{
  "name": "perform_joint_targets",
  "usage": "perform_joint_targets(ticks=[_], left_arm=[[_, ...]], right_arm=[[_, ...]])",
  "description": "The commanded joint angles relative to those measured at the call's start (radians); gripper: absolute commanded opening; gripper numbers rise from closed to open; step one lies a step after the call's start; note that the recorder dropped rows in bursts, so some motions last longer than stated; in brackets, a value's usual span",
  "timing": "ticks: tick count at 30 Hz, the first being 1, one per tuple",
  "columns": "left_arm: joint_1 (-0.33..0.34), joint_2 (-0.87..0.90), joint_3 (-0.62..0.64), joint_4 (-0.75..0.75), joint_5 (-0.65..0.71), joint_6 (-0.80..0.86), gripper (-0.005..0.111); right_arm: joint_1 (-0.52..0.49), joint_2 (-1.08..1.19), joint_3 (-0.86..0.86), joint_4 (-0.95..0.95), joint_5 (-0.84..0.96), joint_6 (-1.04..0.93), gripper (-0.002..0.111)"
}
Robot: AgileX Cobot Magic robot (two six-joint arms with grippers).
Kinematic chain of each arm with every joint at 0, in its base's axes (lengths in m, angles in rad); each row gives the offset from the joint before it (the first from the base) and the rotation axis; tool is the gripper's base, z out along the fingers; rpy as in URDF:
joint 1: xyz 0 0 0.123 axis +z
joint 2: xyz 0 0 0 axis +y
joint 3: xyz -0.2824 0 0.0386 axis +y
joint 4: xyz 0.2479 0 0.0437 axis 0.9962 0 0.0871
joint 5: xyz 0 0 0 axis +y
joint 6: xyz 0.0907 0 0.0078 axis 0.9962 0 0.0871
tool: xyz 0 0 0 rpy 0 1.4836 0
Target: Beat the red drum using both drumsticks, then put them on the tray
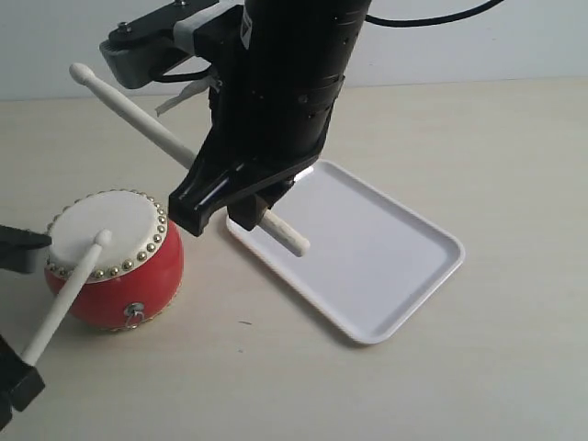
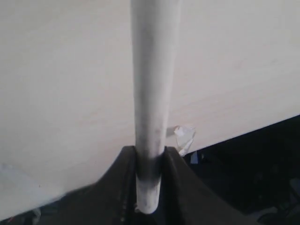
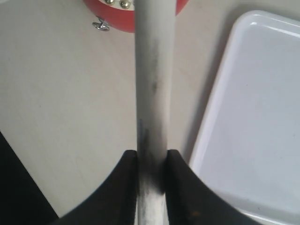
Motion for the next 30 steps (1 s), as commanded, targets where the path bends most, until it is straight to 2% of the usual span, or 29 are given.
perform_joint_targets(ticks=[1, 5, 9, 15, 21, 27, 30], left_arm=[[0.008, -0.137, -0.059, -0.013, 0.031, 0.0, 0.0], [0.057, -0.338, -0.07, 0.082, 0.054, -0.056, 0.0], [0.119, -0.52, -0.07, 0.105, 0.054, -0.072, 0.0], [0.154, -0.666, -0.07, 0.11, 0.054, -0.083, 0.0], [0.154, -0.611, -0.07, 0.11, 0.054, -0.061, 0.0], [0.154, -0.384, -0.07, -0.019, 0.054, 0.05, 0.0], [0.154, -0.258, -0.07, -0.033, 0.054, 0.08, 0.0]], right_arm=[[0.002, 0.0, -0.003, -0.009, -0.002, -0.009, 0.0], [0.002, 0.05, -0.003, 0.002, -0.002, -0.019, 0.0], [0.002, 0.147, 0.004, 0.092, -0.002, -0.047, 0.0], [0.002, 0.286, 0.078, 0.122, -0.002, -0.072, 0.0], [0.002, 0.159, 0.07, 0.08, -0.002, -0.069, 0.0], [0.002, -0.037, 0.007, 0.017, -0.002, -0.047, 0.0], [0.002, -0.094, 0.003, 0.009, -0.002, -0.036, 0.0]])
